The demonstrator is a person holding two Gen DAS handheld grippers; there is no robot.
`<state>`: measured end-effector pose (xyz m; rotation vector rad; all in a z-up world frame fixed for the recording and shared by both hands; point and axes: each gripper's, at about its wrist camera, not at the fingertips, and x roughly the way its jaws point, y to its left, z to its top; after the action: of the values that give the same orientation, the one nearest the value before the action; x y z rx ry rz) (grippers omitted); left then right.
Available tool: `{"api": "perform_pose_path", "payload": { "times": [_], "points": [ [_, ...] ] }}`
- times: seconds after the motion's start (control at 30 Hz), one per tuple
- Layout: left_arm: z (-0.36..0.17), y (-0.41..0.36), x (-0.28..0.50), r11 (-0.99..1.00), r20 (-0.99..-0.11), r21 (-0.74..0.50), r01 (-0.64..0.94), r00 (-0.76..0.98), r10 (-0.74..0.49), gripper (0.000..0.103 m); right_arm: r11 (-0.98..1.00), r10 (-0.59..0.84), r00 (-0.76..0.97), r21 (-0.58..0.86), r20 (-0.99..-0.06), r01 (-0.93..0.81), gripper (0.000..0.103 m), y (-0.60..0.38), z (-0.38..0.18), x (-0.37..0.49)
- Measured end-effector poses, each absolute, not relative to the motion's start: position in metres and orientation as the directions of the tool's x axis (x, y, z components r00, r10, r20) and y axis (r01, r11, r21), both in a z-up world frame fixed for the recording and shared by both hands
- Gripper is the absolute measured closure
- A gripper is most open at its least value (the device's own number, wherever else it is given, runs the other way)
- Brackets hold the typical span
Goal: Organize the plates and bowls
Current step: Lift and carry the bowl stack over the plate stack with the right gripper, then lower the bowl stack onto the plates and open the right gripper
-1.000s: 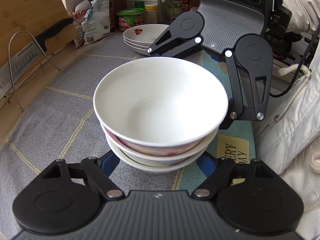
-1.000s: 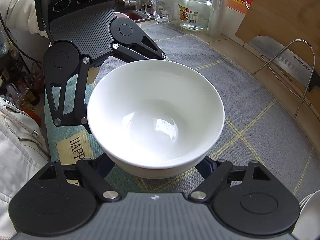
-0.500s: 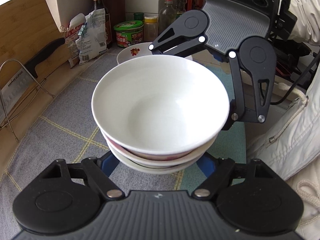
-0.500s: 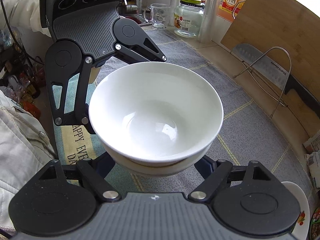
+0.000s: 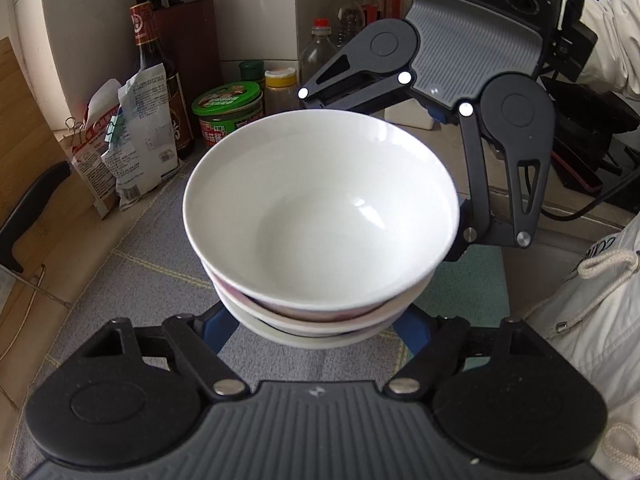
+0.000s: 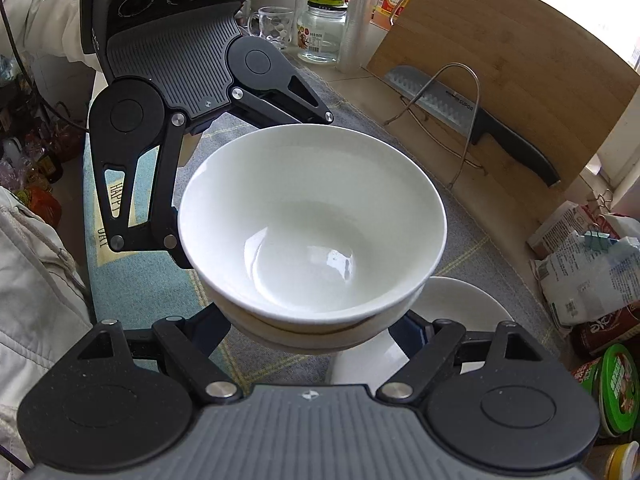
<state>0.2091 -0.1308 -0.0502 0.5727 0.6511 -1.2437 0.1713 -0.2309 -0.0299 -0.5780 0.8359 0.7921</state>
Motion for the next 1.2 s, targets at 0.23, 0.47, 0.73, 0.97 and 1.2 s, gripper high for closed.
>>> {"api": "perform_pose_path", "payload": {
  "times": [0.23, 0.47, 0.73, 0.97, 1.2],
  "points": [
    [-0.058, -0.176, 0.226, 0.193, -0.718, 0.078, 0.978, 0.19, -0.67, 0.02, 0.62, 0.344, 0.454, -0.165, -0.822, -0.767, 0.015, -0.28, -0.03, 0.183],
    [-0.072, -0.204, 0.241, 0.18, -0.726, 0.083, 0.98, 0.183, -0.663, 0.02, 0.652, 0.319, 0.459, -0.16, -0.829, -0.741, 0.014, -0.313, -0.039, 0.198],
    [-0.082, -0.221, 0.256, 0.18, -0.752, 0.074, 0.981, 0.173, -0.636, 0.02, 0.656, 0.312, 0.446, -0.149, -0.839, -0.74, 0.015, -0.331, -0.052, 0.208],
    [-0.084, -0.224, 0.262, 0.177, -0.76, 0.071, 0.982, 0.168, -0.628, 0.02, 0.657, 0.321, 0.436, -0.134, -0.841, -0.742, 0.014, -0.338, -0.057, 0.214],
    [-0.084, -0.223, 0.263, 0.187, -0.757, 0.062, 0.98, 0.168, -0.631, 0.019, 0.667, 0.334, 0.428, -0.111, -0.84, -0.737, 0.014, -0.343, -0.057, 0.217]
  ]
}}
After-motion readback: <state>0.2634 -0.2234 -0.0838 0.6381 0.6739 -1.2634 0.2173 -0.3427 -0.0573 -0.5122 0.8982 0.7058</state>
